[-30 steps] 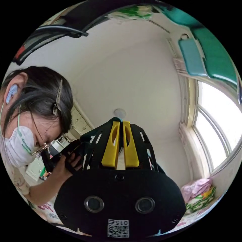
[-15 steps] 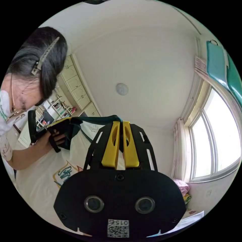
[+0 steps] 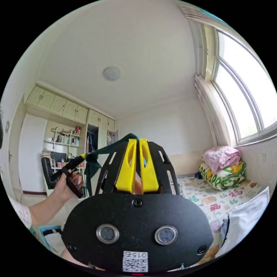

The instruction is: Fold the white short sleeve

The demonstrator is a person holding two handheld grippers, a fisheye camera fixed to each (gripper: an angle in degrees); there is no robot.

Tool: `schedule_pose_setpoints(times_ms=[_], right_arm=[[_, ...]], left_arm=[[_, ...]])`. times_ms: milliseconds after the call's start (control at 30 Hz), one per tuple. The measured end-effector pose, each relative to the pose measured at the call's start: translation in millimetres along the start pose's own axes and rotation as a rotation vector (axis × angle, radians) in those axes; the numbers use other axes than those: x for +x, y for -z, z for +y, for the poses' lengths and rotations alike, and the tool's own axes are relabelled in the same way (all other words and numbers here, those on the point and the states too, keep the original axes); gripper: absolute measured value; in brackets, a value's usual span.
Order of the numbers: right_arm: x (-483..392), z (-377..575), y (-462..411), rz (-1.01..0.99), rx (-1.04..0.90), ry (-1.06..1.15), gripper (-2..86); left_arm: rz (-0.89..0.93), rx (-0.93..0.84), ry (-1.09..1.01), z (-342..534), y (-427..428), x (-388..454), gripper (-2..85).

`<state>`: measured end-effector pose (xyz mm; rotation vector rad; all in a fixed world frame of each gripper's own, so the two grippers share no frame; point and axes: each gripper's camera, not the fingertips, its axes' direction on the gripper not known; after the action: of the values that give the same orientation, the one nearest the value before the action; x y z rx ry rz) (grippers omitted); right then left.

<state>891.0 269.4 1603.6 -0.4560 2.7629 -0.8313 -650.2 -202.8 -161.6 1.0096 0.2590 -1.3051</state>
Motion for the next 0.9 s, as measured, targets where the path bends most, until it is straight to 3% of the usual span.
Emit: schedule_pose_setpoints(times_ms=[133, 333, 533, 767, 900], right_arm=[[-66, 12, 48, 0.057, 0.207, 0.288, -0.7], [-88, -6, 79, 0.068, 0.363, 0.358, -0.7], [-90, -11, 92, 0.142, 0.531, 0.486, -0.8], [-21, -32, 25, 0.177, 0.490, 0.577, -0.7], [45, -12, -85, 0.187, 0.336, 0.600, -0.6]], left_arm=[[-0.095, 0.188, -0.093, 14, 60, 37, -0.9], [-0.038, 0.434, 0.041, 21, 134, 75, -0.9], [-0.119, 0.682, -0.165, 55, 188, 147, -0.9], [-0.103, 0.565, -0.250, 98, 169, 136, -0.8], [-0.201, 0.459, -0.239, 163, 116, 108, -0.8]])
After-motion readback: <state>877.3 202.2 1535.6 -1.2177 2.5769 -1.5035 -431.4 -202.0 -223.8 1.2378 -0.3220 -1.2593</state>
